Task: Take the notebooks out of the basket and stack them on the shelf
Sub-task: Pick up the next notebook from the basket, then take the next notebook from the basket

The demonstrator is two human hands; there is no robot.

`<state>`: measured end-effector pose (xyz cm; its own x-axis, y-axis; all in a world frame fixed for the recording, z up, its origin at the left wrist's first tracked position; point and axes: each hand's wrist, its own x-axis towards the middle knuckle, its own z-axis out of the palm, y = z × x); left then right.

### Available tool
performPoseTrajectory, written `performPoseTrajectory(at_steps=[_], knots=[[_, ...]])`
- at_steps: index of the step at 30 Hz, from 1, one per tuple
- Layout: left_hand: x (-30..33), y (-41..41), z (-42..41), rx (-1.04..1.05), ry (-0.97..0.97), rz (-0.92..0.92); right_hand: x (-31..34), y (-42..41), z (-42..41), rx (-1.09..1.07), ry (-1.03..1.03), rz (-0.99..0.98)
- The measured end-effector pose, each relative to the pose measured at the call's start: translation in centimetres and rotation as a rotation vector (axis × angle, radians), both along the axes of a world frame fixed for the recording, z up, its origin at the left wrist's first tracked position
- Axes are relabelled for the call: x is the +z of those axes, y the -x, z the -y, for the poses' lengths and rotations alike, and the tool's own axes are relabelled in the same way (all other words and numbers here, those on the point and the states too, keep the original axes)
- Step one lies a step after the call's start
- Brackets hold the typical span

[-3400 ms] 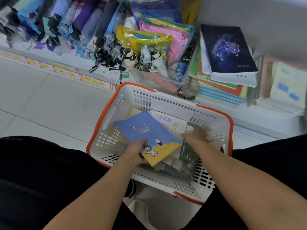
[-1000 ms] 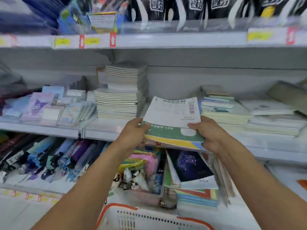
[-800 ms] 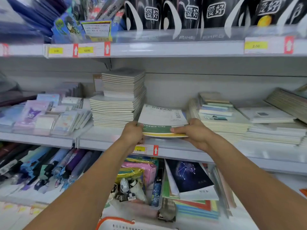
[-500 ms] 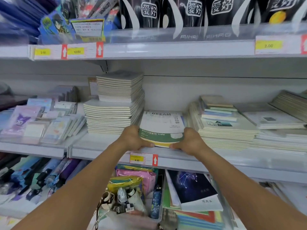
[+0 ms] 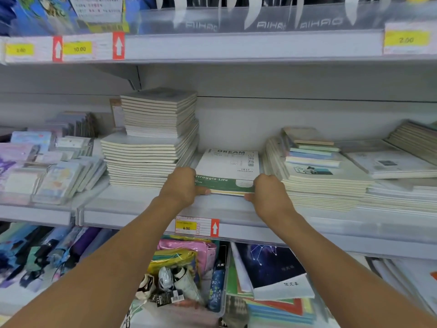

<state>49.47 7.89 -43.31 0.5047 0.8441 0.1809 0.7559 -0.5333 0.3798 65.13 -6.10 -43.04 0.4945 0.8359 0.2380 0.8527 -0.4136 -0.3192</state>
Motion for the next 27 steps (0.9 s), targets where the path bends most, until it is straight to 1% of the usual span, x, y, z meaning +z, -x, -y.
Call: performPoseTrajectory(at_steps=[3,5,9,13,15,16,17,18,19,20,21,22,23,24,25,26,27], knots=[[-0.7,0.0,0.2,0.073,-0.061,0.067,-0.5,-0.6,-0.4,-0.032,-0.053,-0.037],[-1.0,-0.1,0.2,0.074,-0.064,0.116,-0.7,-1.1,-0.8,-0.083,-0.095,-0.065],[-1.0,0.0,-0.4,0.039,-0.043,0.077,-1.3,-1.1,-1.5,-0.165,-0.127,-0.077],[-1.0,0.4,-0.6,0.046,-0.024,0.076,-1.5,-0.9,-1.6,-0.177,-0.123,-0.059],[-0.6,0.1,0.2,0.079,-0.069,0.022,-0.9,-0.5,-1.1,-0.156,-0.102,-0.026],[0.0,0.1,0.9,0.107,-0.125,-0.005,-0.4,0.0,-0.4,-0.139,-0.102,0.021],[0.5,0.4,1.8,0.134,-0.203,0.003,0.2,0.7,0.7,-0.118,-0.154,0.091],[0.9,1.0,2.7,0.147,-0.285,0.076,0.5,1.7,1.9,-0.089,-0.268,0.179],[1.0,2.0,3.8,0.13,-0.36,0.22,0.4,3.0,3.5,-0.038,-0.418,0.253],[0.3,3.4,5.4,0.085,-0.41,0.404,-0.6,4.7,5.3,0.047,-0.575,0.272],[-1.2,4.9,7.2,0.038,-0.431,0.602,-2.6,6.6,7.1,0.145,-0.687,0.214],[-3.7,6.4,9.2,0.023,-0.405,0.786,-5.3,8.5,8.5,0.229,-0.705,0.093],[-7.0,8.0,11.4,0.044,-0.329,0.907,-8.8,10.1,9.5,0.286,-0.617,-0.062],[-11.0,9.7,13.7,0.096,-0.219,0.934,-13.6,11.1,10.2,0.292,-0.394,-0.203],[-15.6,11.4,16.0,0.171,-0.093,0.868,-18.4,12.0,10.9,0.258,-0.06,-0.289],[-20.2,13.3,18.3,0.258,0.048,0.724,-23.0,12.5,11.7,0.211,0.309,-0.371],[-24.7,15.3,20.5,0.365,0.226,0.528,-27.5,12.7,13.0,0.152,0.626,-0.472]])
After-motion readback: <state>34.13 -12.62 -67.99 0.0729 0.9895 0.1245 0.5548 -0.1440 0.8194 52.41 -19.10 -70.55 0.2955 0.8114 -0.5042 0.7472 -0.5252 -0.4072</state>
